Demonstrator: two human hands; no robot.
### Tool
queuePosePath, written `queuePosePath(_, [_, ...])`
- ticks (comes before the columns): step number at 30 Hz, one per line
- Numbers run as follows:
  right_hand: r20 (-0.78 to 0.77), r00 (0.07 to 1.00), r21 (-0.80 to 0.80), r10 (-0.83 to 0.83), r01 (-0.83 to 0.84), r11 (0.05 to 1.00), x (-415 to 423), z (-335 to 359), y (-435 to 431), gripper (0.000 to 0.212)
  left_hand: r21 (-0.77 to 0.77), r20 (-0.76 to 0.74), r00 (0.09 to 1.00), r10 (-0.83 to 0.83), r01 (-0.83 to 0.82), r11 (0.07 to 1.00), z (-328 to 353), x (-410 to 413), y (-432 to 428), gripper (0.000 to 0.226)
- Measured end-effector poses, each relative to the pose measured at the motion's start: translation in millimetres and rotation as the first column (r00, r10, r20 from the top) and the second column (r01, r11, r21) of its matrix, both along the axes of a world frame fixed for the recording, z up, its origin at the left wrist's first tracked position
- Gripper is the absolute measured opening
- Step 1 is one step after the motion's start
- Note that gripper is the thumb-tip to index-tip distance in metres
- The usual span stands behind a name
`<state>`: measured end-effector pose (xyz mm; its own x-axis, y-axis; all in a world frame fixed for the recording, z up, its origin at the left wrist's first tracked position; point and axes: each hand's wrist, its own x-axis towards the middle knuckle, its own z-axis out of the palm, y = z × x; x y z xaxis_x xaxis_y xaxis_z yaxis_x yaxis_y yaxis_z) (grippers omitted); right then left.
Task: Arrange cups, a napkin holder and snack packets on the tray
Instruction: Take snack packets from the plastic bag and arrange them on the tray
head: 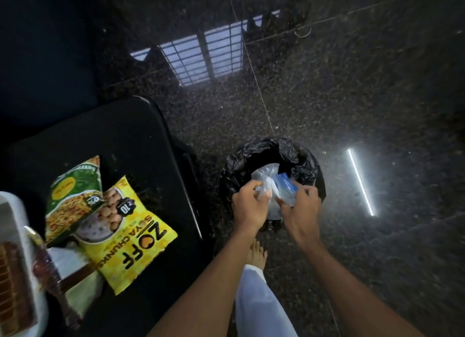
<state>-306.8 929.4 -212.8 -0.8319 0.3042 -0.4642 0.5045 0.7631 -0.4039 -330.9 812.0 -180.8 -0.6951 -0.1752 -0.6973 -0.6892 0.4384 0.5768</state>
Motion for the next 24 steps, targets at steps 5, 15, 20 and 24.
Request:
queuePosePath(5, [0.067,0.997,0.011,-0.040,0.040,0.999,-5,-9,-9,0.050,-0.113,0.006,0.979,-0.204,0.203,0.973,-19,-3,1,0.034])
queuePosePath(15, [0.173,0.974,-0.054,0.143,-0.136,0.989,-16,-11,-16,0.048,-0.099,0.198,0.892,-0.406,0.430,0.897,-6,-18,8,0.030])
queuePosePath(20, [0.177,0.967,-0.023,0.181,-0.180,0.983,-6,1,-19,0.042,-0.022,0.143,0.942,-0.304,0.310,0.950,19,-14,2,0.045])
queuePosePath(24, [-0.002,0.998,-0.059,0.057,-0.057,0.997,2,44,-39,0.029,0.127,-0.076,0.995,-0.069,0.078,0.989,76,9,-14,0.043])
